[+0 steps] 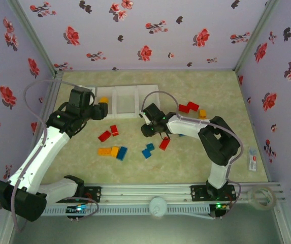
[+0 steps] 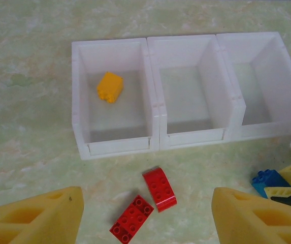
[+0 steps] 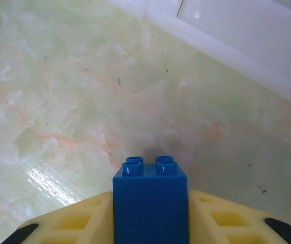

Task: Sort the legos into containers by color

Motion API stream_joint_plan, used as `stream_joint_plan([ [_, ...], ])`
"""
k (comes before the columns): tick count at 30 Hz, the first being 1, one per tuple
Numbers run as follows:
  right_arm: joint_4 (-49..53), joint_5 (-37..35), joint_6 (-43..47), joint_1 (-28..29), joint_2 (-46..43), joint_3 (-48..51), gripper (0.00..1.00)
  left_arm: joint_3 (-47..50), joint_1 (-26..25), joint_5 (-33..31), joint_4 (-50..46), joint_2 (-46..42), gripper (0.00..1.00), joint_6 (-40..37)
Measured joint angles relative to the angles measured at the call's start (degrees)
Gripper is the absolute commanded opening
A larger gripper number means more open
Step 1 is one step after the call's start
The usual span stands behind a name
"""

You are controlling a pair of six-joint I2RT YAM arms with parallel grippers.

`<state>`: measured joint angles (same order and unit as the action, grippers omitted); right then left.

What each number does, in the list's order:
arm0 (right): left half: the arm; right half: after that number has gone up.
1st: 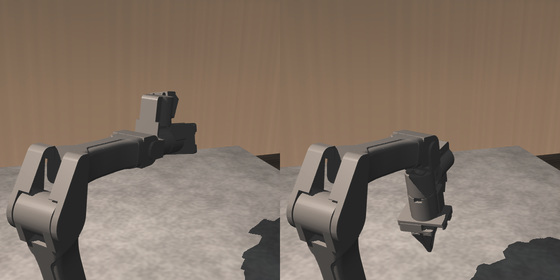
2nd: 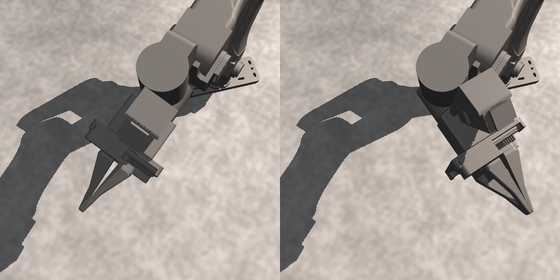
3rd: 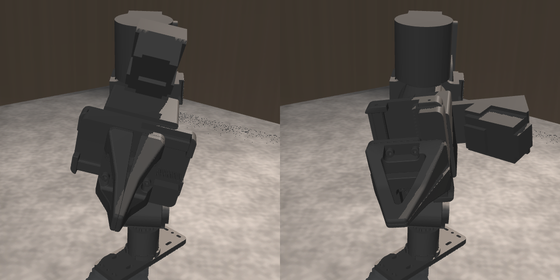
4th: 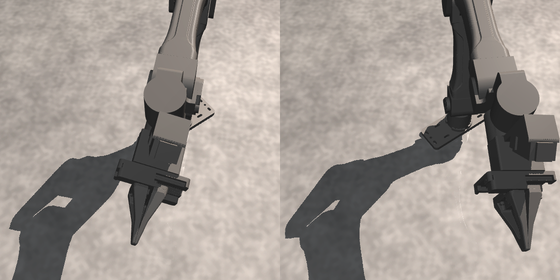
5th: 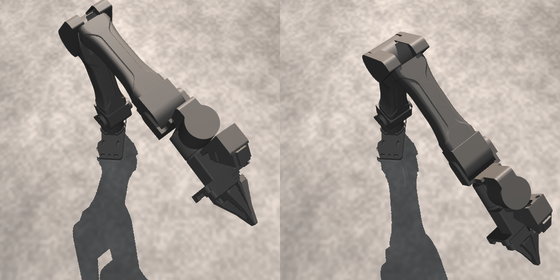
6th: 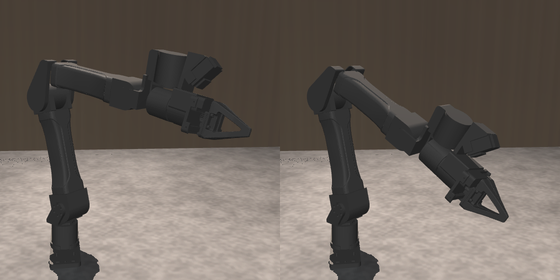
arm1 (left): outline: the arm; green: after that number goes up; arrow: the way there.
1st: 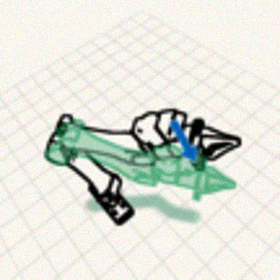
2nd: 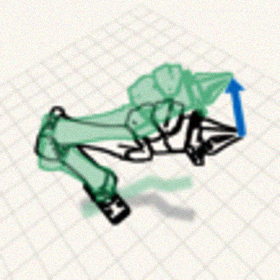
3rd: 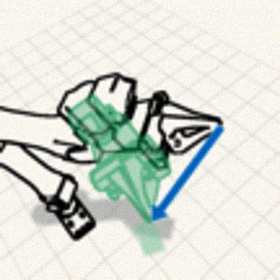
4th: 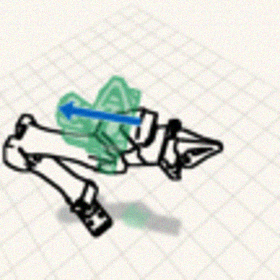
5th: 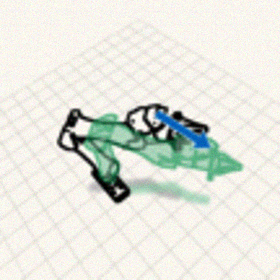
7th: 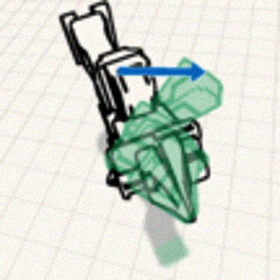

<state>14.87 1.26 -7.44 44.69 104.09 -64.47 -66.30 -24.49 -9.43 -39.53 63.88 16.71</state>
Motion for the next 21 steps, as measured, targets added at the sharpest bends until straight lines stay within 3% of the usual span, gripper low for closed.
stream_joint_plan([
  [13, 2.3, -1.4, 0.0, 0.0, -3.7, -2.2, 0.33, 0.0, 0.0, 0.0, 0.0, 0.0, 0.68, -0.2],
  [21, 4.6, -1.9, 0.0, 0.0, -3.5, -8.5, 0.31, 0.0, 0.0, 0.0, -0.2, 0.0, 0.68, -0.2],
])
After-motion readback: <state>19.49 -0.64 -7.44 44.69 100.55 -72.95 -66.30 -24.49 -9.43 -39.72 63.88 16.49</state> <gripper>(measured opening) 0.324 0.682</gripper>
